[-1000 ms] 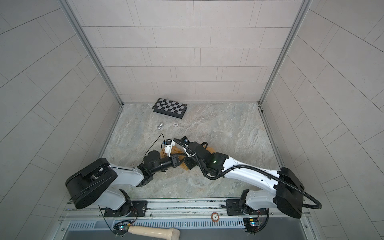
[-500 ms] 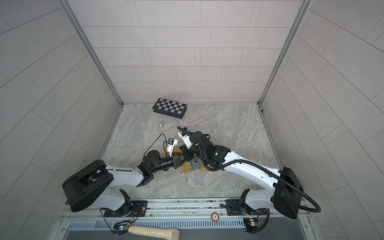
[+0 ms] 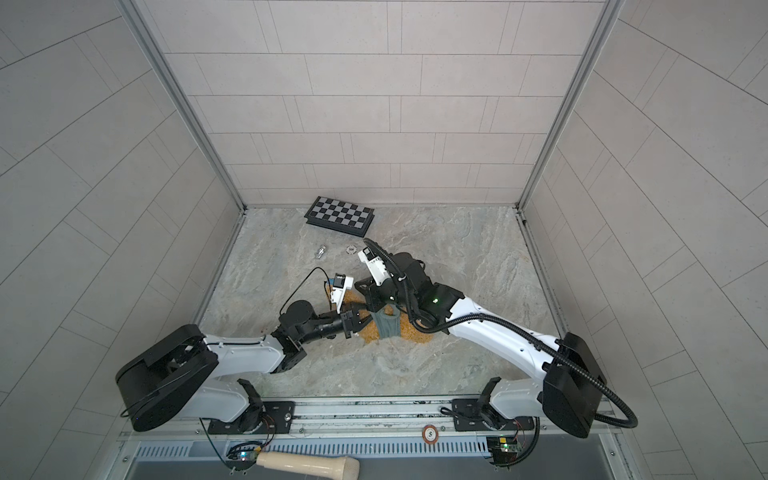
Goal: Dress the teddy bear
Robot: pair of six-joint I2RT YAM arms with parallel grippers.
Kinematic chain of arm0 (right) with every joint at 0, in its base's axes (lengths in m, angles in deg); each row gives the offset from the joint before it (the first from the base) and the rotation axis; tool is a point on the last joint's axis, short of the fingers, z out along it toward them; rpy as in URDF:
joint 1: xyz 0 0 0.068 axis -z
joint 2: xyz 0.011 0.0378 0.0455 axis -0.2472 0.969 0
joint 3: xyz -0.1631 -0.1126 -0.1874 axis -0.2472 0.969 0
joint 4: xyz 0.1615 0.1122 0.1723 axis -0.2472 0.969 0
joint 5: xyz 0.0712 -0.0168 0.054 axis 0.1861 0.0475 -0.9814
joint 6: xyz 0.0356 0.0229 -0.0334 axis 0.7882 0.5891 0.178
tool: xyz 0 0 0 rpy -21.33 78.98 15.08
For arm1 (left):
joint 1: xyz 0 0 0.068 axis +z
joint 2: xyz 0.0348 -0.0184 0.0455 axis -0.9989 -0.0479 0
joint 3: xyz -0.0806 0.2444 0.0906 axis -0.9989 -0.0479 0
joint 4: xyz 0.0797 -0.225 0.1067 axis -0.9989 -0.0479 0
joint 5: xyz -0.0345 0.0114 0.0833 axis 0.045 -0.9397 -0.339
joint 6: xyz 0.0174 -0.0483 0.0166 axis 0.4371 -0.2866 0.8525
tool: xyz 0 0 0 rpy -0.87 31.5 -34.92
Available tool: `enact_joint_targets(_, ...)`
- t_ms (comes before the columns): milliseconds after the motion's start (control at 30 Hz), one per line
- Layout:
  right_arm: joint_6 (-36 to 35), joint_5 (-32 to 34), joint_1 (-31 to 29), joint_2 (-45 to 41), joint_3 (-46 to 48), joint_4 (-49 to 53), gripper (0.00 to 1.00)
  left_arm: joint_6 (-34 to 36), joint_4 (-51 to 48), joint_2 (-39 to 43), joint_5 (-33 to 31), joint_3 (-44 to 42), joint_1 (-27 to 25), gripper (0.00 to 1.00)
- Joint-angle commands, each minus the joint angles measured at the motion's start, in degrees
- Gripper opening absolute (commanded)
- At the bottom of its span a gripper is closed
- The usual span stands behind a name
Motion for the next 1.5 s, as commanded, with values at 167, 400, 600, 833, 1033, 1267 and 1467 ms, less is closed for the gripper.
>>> enact_joint_targets(167, 12.0, -8.2, 0.4, 7.5, -1.3, -20.2, 0.00, 4.5, 5.4, 1.9, 14.6, 2.8, -3.2, 0.00)
enact_joint_targets(400, 12.7, -6.6, 0.4, 7.6, -2.0, -19.9, 0.00, 13.4, -4.3, 12.9, 3.3, 0.0, -3.3, 0.00)
enact_joint_targets(600, 7.0, -2.0, -2.3, 2.4, -3.7, -8.6, 0.25, 16.4, -7.7, 17.1, -6.9, -2.4, -3.4, 0.00)
enact_joint_targets(833, -0.3, 4.8, -4.6, -5.8, -4.4, 3.4, 0.58, 18.3, -10.6, 17.5, -6.3, -3.3, -3.4, 0.00)
enact_joint_targets(1033, -8.8, 12.3, -5.7, -13.4, -7.4, 20.5, 0.45, 18.9, -12.0, 16.5, -6.8, -3.4, -3.3, 0.00)
enact_joint_targets(1267, -3.3, 13.2, -5.8, -20.2, -7.5, 38.9, 0.16, 21.5, -16.8, 16.7, -7.3, -2.5, -3.4, 0.00)
enact_joint_targets(1467, -2.0, 9.8, -5.7, -17.2, -5.3, 39.3, 0.10, 23.7, -20.8, 17.1, -6.4, -2.5, -3.4, 0.00)
